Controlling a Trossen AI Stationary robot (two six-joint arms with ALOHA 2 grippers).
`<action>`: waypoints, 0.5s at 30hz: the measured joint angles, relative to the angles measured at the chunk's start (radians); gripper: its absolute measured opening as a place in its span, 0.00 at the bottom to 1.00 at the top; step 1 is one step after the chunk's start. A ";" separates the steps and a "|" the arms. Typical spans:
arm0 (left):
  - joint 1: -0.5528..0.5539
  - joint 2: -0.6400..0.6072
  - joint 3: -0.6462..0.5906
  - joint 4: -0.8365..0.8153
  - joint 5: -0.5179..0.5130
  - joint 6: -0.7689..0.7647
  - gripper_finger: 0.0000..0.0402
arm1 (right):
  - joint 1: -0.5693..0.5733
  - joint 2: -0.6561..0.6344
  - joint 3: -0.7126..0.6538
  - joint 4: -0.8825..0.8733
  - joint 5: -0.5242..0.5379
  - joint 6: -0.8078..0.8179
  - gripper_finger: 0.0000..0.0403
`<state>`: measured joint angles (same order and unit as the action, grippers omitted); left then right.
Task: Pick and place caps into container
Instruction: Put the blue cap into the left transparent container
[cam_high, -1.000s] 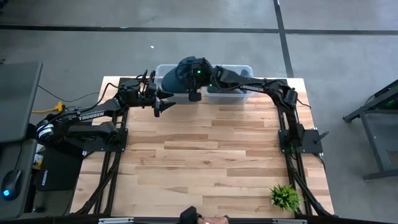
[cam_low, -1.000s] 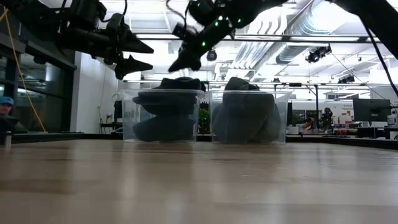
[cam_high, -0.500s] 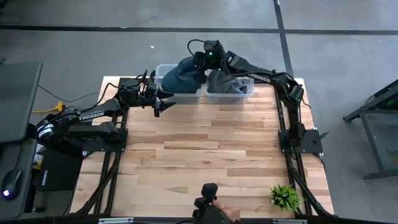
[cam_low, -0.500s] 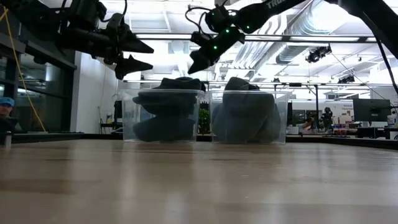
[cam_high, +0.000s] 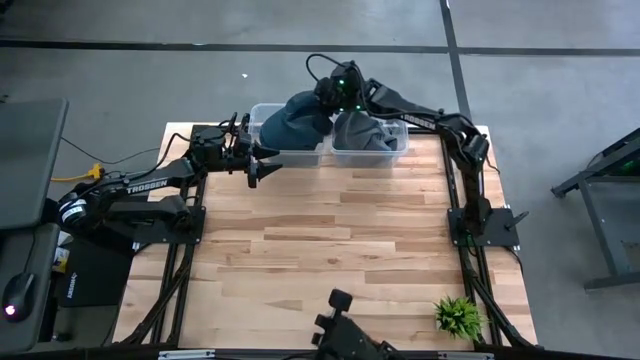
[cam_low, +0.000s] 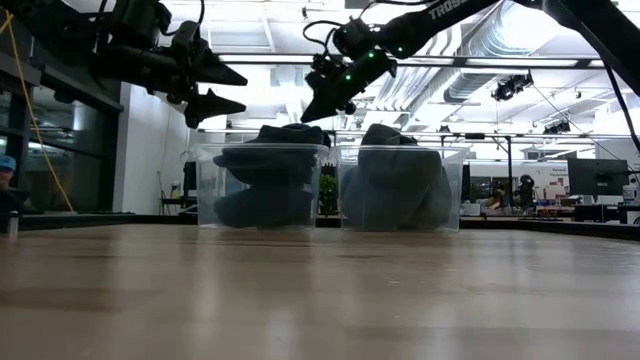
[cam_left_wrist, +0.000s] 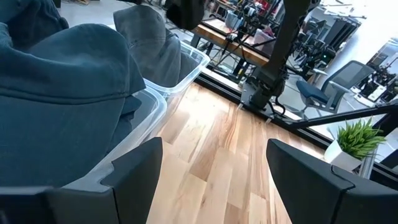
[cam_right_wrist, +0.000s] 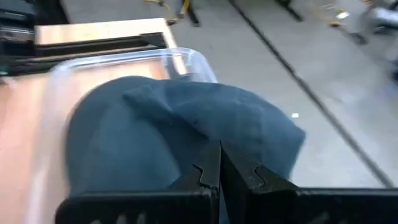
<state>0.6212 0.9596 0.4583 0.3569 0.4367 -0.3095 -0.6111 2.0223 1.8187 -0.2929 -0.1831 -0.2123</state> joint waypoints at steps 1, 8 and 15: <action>0.000 0.000 0.000 0.000 0.000 -0.002 0.71 | -0.003 0.001 0.000 0.013 0.026 -0.005 0.00; 0.000 0.000 0.000 0.000 0.003 -0.010 0.71 | -0.013 0.015 0.000 0.182 0.060 0.033 0.00; 0.000 0.000 0.000 0.000 0.010 -0.010 0.71 | -0.032 0.076 -0.001 0.177 0.000 0.104 0.00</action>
<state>0.6212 0.9600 0.4583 0.3565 0.4470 -0.3196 -0.6436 2.0987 1.8175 -0.1159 -0.1827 -0.1086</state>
